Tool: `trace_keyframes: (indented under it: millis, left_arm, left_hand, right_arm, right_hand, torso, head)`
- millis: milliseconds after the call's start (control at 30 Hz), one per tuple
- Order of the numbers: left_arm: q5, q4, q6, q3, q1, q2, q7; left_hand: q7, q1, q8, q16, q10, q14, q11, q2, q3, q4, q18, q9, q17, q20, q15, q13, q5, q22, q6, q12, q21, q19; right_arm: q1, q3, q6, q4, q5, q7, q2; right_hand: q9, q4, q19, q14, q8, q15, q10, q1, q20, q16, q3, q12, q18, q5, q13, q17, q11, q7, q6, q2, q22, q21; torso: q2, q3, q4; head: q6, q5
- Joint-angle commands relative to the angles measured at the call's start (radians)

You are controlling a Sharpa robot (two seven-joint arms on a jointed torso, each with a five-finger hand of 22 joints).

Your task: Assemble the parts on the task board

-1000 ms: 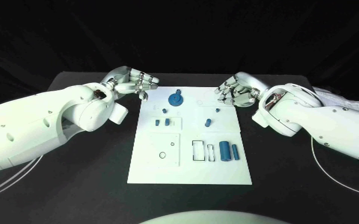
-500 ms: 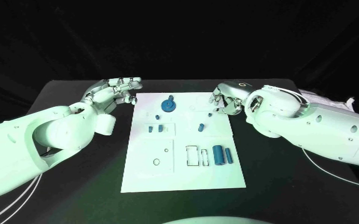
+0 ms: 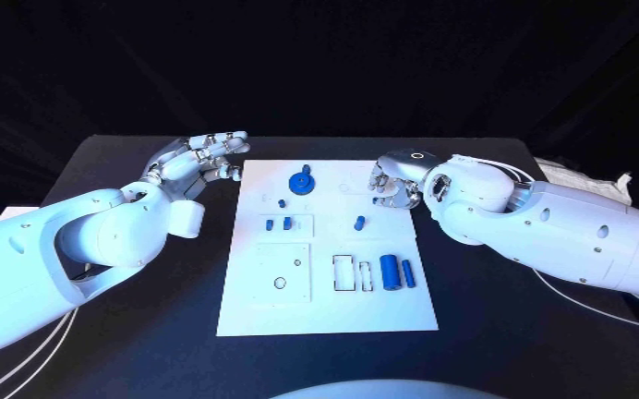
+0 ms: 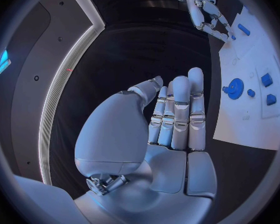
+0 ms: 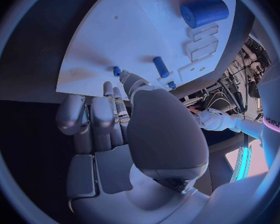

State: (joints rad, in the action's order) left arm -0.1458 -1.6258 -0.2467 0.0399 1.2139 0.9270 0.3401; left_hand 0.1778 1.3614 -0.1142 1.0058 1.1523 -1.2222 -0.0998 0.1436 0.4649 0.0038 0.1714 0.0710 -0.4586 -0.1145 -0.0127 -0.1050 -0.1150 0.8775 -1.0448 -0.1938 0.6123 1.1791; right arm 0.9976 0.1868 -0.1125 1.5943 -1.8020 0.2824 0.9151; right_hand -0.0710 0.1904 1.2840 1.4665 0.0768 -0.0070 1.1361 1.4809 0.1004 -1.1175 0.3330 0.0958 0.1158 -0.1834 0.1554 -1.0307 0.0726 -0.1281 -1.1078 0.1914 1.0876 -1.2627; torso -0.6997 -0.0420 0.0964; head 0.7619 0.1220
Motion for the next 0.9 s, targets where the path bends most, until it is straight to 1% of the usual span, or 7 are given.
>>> trace_keyframes:
  millis: [33, 267, 400, 600, 633, 733, 900]
  left_arm:
    - [-0.014, -0.004, 0.013, -0.001, -0.002, -0.001, 0.024]
    - [-0.014, -0.005, 0.009, -0.001, -0.003, -0.003, 0.023]
    - [-0.014, -0.004, 0.010, -0.001, -0.004, -0.004, 0.021]
    - [-0.008, -0.005, 0.015, -0.001, -0.004, -0.005, 0.011]
    - [-0.007, -0.005, 0.015, -0.001, -0.004, -0.006, 0.010]
    - [-0.004, -0.006, 0.016, -0.001, -0.005, -0.007, 0.007]
    - [-0.002, -0.006, 0.018, -0.001, -0.005, -0.008, 0.004]
  left_hand:
    - [-0.002, -0.005, -0.005, -0.002, -0.009, 0.008, 0.001, -0.005, -0.007, 0.000, 0.011, -0.002, 0.002, 0.000, -0.002, -0.001, -0.003, -0.002, 0.005, -0.007, -0.007, -0.006]
    - [0.001, -0.003, -0.003, -0.001, -0.020, 0.009, -0.003, -0.006, -0.014, -0.002, 0.011, -0.003, 0.004, -0.002, -0.003, -0.001, -0.004, -0.006, 0.013, -0.010, -0.011, -0.005]
    - [0.002, -0.001, -0.003, -0.001, -0.023, 0.010, -0.003, -0.007, -0.015, -0.002, 0.011, -0.003, 0.005, -0.002, -0.004, -0.001, -0.005, -0.007, 0.015, -0.011, -0.012, -0.005]
    - [0.002, 0.008, -0.005, 0.000, -0.026, 0.012, -0.003, -0.008, -0.018, -0.009, 0.011, -0.003, 0.007, -0.002, -0.004, -0.003, -0.005, -0.009, 0.017, -0.017, -0.015, -0.004]
    - [0.002, 0.008, -0.005, 0.000, -0.027, 0.012, -0.003, -0.007, -0.018, -0.009, 0.011, -0.003, 0.007, -0.002, -0.004, -0.003, -0.005, -0.009, 0.017, -0.017, -0.015, -0.004]
    - [0.002, 0.010, -0.006, 0.000, -0.027, 0.012, -0.003, -0.008, -0.018, -0.011, 0.011, -0.003, 0.007, -0.002, -0.004, -0.003, -0.005, -0.009, 0.017, -0.019, -0.016, -0.003]
    - [0.002, 0.012, -0.006, 0.000, -0.027, 0.012, -0.003, -0.008, -0.019, -0.012, 0.011, -0.003, 0.007, -0.002, -0.004, -0.003, -0.005, -0.009, 0.017, -0.020, -0.016, -0.003]
  right_arm:
    - [-0.002, -0.001, 0.050, -0.006, -0.024, 0.004, -0.007]
    - [-0.006, -0.004, 0.054, -0.021, -0.020, -0.002, -0.021]
    - [-0.007, -0.005, 0.064, -0.030, -0.019, 0.001, -0.026]
    - [-0.010, -0.006, 0.081, -0.036, -0.018, 0.009, -0.029]
    - [-0.010, -0.007, 0.084, -0.036, -0.018, 0.011, -0.029]
    - [-0.012, -0.007, 0.090, -0.037, -0.020, 0.015, -0.030]
    - [-0.015, -0.007, 0.094, -0.039, -0.022, 0.017, -0.031]
  right_hand:
    - [-0.001, -0.001, 0.002, 0.013, -0.005, -0.006, 0.004, 0.000, -0.009, 0.004, 0.009, -0.004, -0.010, 0.002, -0.003, 0.000, -0.003, 0.006, -0.005, -0.005, 0.000, 0.002]
    - [-0.002, -0.002, 0.006, 0.016, -0.004, -0.007, 0.012, 0.000, -0.011, -0.001, 0.020, -0.007, -0.012, 0.001, -0.015, -0.006, -0.004, 0.007, -0.012, -0.011, 0.006, -0.002]
    - [-0.005, -0.005, 0.029, 0.026, 0.001, -0.014, 0.034, -0.001, -0.013, -0.029, 0.034, -0.005, -0.019, -0.003, -0.027, -0.036, -0.008, 0.010, -0.032, -0.019, 0.040, -0.025]
    - [-0.008, -0.025, 0.043, 0.032, 0.004, -0.017, 0.062, 0.014, -0.017, -0.048, 0.070, -0.009, -0.023, -0.004, -0.044, -0.053, -0.013, 0.012, -0.053, -0.033, 0.062, -0.042]
    - [-0.008, -0.028, 0.043, 0.032, 0.004, -0.017, 0.065, 0.015, -0.017, -0.049, 0.075, -0.010, -0.023, -0.005, -0.046, -0.053, -0.013, 0.012, -0.055, -0.034, 0.063, -0.043]
    - [-0.009, -0.034, 0.044, 0.031, 0.004, -0.017, 0.070, 0.015, -0.017, -0.050, 0.083, -0.012, -0.024, -0.005, -0.051, -0.054, -0.013, 0.012, -0.058, -0.033, 0.066, -0.045]
    - [-0.009, -0.040, 0.045, 0.031, 0.004, -0.017, 0.074, 0.015, -0.018, -0.051, 0.089, -0.014, -0.024, -0.004, -0.055, -0.055, -0.013, 0.011, -0.060, -0.032, 0.067, -0.047]
  torso:
    - [0.000, 0.0005, 0.0033]
    - [0.000, 0.0014, 0.0054]
    - [0.001, 0.0019, 0.0050]
    - [0.001, 0.0019, 0.0057]
    - [0.001, 0.0021, 0.0058]
    - [0.002, 0.0012, 0.0080]
    - [0.003, 0.0008, 0.0097]
  head:
    - [0.003, -0.001]
    - [0.007, -0.005]
    - [0.010, -0.006]
    - [0.014, -0.004]
    - [0.015, -0.004]
    - [0.018, -0.001]
    - [0.020, 0.001]
